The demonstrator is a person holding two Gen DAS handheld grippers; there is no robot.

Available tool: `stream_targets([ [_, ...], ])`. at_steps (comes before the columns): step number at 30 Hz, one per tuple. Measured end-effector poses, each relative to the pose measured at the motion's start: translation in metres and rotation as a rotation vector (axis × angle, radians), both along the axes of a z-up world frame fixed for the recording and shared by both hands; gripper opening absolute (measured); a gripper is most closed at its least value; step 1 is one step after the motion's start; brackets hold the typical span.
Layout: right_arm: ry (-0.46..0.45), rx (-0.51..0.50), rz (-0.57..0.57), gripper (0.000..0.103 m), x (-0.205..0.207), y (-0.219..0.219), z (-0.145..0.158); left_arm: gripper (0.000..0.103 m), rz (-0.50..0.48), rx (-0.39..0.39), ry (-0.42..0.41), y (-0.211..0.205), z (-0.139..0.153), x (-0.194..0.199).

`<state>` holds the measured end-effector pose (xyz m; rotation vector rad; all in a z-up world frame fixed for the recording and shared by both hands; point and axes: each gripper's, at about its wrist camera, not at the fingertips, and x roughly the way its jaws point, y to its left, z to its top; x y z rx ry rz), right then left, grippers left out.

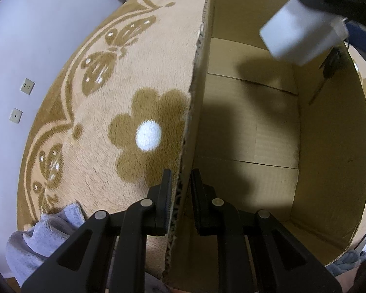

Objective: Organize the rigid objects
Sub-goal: 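Carry the plug charger over the box and release it inside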

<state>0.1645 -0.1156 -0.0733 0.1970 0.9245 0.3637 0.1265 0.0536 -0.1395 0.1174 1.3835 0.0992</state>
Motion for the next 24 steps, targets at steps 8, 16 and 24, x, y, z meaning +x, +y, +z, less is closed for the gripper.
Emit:
stream_targets([
  [8,-0.03,-0.015,-0.018,0.068,-0.006,-0.003,0.011,0.015,0.004,0.001,0.003,0.0,-0.001,0.0],
  [16,-0.066,-0.022,-0.052,0.093,-0.013,-0.02,0.031,0.015,0.005,-0.004,0.003,0.001,0.0,0.0],
  [24,-0.071,-0.076,-0.072,0.099,-0.022,-0.039,0.04,0.015,0.017,-0.023,0.005,0.004,0.001,0.0],
])
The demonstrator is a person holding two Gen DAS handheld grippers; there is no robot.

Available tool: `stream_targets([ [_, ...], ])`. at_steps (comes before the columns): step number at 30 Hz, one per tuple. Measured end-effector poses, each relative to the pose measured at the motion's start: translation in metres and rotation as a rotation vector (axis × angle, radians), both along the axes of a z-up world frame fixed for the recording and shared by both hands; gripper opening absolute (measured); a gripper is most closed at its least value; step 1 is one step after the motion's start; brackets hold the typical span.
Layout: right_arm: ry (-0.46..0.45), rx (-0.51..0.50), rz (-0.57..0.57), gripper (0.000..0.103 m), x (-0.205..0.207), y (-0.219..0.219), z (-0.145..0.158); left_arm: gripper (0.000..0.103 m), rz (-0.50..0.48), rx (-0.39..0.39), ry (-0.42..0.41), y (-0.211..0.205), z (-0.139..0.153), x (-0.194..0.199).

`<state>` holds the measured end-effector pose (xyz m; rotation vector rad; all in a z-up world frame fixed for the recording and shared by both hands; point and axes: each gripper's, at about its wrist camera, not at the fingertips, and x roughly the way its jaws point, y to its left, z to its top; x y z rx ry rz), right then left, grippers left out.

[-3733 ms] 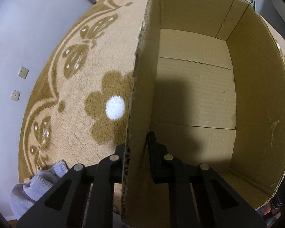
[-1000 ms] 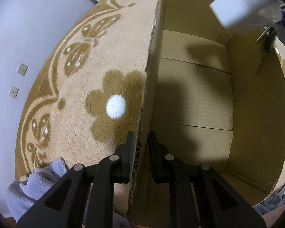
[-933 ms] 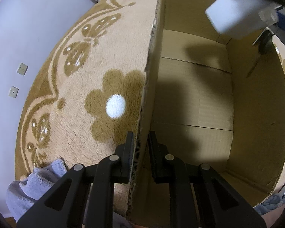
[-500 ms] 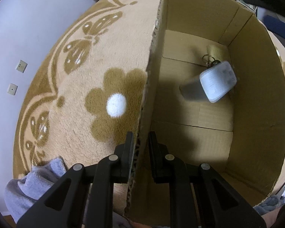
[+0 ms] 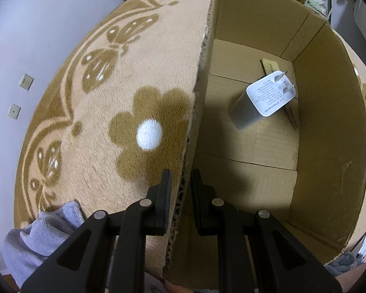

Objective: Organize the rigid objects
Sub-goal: 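Return the right gripper to the items and grasp the white square charger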

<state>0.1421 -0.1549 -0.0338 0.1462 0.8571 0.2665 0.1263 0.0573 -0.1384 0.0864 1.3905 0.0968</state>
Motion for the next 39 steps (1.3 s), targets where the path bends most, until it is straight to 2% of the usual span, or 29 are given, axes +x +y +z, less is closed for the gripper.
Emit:
stream_targets([
  [10,0.039,-0.05,-0.055,0.099,-0.019,-0.041,-0.023,0.015,-0.004,0.004,-0.001,0.0,0.0,0.0],
  [19,0.103,-0.049,-0.119,0.1,-0.032,-0.079,-0.053,0.015,-0.003,0.008,0.003,0.0,-0.001,0.0],
  [25,0.148,-0.01,-0.187,0.1,-0.041,-0.1,-0.081,0.015,-0.003,0.008,0.002,0.0,-0.001,0.0],
  [33,0.185,-0.038,-0.221,0.1,-0.048,-0.107,-0.115,0.015,0.003,-0.003,0.005,0.0,-0.001,-0.001],
  [39,0.166,-0.052,-0.214,0.1,-0.048,-0.105,-0.12,0.015,0.0,0.001,0.004,-0.001,-0.001,-0.002],
])
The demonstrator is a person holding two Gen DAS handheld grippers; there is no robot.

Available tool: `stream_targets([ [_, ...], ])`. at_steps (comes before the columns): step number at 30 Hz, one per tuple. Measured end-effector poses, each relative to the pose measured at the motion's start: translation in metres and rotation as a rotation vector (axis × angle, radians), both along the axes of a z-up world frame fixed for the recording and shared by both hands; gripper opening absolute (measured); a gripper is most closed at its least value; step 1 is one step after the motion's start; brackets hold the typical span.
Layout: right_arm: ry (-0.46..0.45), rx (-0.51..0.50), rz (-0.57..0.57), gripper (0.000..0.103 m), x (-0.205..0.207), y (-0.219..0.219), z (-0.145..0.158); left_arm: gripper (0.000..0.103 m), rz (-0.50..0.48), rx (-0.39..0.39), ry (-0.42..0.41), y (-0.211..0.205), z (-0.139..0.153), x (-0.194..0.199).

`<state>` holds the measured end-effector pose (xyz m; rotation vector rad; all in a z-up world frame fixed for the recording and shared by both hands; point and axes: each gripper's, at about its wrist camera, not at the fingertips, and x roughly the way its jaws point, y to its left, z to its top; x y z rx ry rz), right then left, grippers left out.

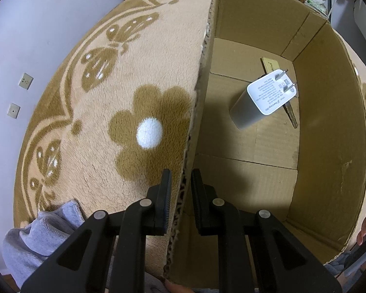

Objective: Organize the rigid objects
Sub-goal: 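Return the right gripper to the items and grasp the white square charger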

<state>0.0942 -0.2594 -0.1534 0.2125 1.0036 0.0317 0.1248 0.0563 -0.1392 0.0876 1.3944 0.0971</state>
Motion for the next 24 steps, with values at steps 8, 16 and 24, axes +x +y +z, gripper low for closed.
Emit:
stream_targets([
  [8,0.013,0.001,0.026,0.08,0.001,0.007,-0.004,0.016,-0.001,0.0,0.0,0.0,0.0,0.0],
  [16,0.056,-0.004,0.011,0.053,0.004,0.006,-0.015,0.016,0.001,0.0,0.002,0.0,0.001,0.0],
  [24,0.04,-0.029,-0.01,0.048,0.004,0.011,-0.018,0.016,0.001,0.0,0.002,0.0,0.001,0.0],
])
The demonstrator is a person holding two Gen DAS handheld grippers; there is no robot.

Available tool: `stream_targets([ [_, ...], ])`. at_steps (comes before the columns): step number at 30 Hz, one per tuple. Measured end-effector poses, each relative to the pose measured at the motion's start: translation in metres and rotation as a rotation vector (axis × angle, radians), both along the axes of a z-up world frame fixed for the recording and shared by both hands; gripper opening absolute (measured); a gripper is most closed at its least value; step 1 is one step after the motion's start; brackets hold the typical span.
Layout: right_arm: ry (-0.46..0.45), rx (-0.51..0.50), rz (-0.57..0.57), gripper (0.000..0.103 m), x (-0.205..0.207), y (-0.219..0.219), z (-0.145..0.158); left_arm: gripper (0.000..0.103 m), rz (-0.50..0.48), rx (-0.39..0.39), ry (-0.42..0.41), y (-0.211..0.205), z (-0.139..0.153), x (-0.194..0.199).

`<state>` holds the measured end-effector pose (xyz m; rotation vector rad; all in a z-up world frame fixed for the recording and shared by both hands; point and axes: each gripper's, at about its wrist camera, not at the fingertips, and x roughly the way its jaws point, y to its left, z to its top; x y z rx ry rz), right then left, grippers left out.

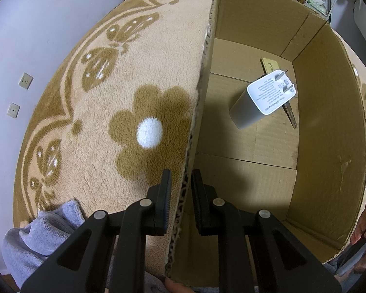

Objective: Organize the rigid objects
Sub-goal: 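Return the right gripper to the items and grasp the white square charger, then carry the square charger into the box and open the right gripper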

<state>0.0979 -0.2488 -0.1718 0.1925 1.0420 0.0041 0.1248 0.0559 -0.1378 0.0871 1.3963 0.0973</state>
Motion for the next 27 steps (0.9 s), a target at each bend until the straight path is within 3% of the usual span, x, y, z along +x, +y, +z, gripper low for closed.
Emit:
stream_targets([
  [11,-0.022,-0.007,0.001,0.048,-0.004,0.003,0.006,0.016,-0.002,0.003,-0.001,0.0,0.0,0.0],
  [27,-0.149,0.01,0.082,0.048,-0.001,0.034,0.05,0.016,-0.01,0.011,-0.002,-0.002,0.0,0.001],
])
